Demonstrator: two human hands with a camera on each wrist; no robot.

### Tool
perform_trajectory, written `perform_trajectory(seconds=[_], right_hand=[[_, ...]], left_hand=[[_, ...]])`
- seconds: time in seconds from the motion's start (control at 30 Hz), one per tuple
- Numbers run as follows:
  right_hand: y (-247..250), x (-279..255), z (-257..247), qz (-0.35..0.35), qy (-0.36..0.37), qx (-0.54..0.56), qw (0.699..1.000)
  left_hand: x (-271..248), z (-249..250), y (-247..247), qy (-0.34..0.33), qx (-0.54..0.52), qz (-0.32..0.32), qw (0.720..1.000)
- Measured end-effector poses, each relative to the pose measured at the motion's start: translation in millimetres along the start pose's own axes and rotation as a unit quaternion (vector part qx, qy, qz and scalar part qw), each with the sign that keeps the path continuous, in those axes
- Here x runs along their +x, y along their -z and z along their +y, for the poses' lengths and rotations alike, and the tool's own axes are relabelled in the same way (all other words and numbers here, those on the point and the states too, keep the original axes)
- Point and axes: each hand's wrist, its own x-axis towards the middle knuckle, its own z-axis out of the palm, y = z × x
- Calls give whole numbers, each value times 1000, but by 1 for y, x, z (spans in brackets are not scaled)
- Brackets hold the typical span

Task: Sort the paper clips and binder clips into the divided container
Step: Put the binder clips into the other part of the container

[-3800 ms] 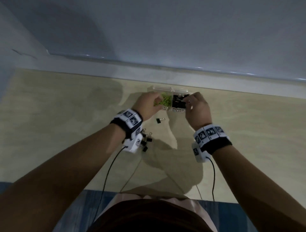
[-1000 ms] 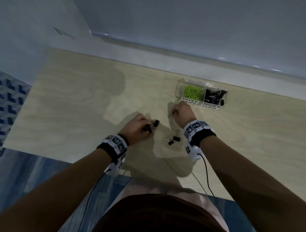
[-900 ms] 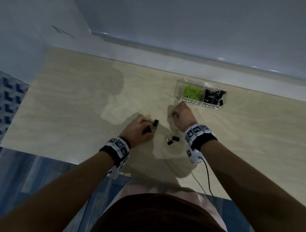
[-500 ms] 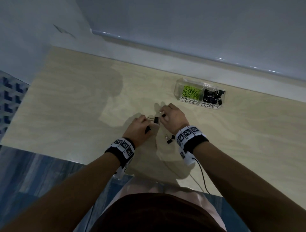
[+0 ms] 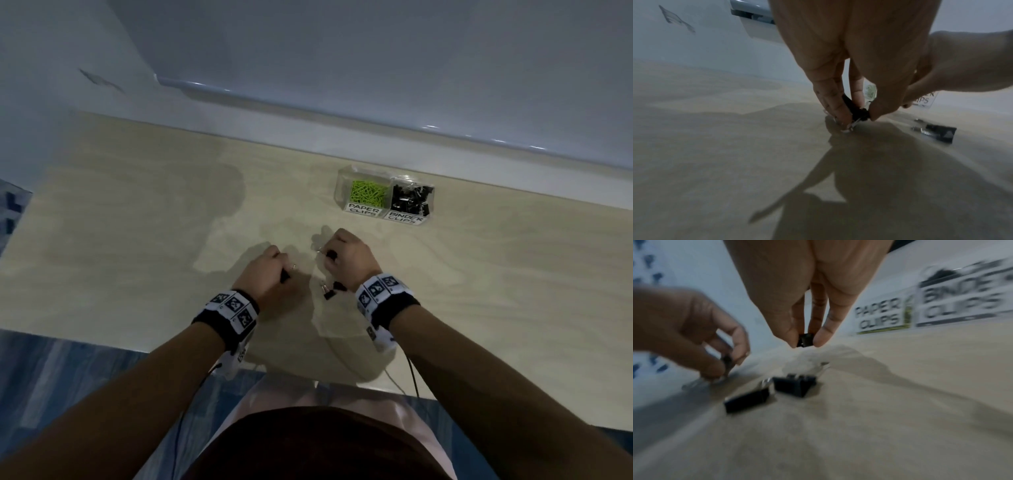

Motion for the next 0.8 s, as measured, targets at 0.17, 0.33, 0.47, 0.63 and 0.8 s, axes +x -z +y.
perform_trajectory(seconds=[0.17, 0.33, 0.47, 0.63, 0.8], right_hand=[[63, -15, 37, 225, -65, 74, 969], [112, 4, 87, 320, -113, 38, 940], [114, 9, 107, 256, -139, 32, 956], [92, -26, 106, 294, -122, 35, 947], [61, -53, 106, 229, -126, -3, 965]], left_hand=[[21, 39, 11, -13, -141, 29, 990], [74, 127, 35, -89, -213, 37, 972], [123, 187, 45, -140, -184, 61, 971], [157, 201, 33, -139, -94, 59, 984], [128, 165, 35, -168, -55, 48, 983]])
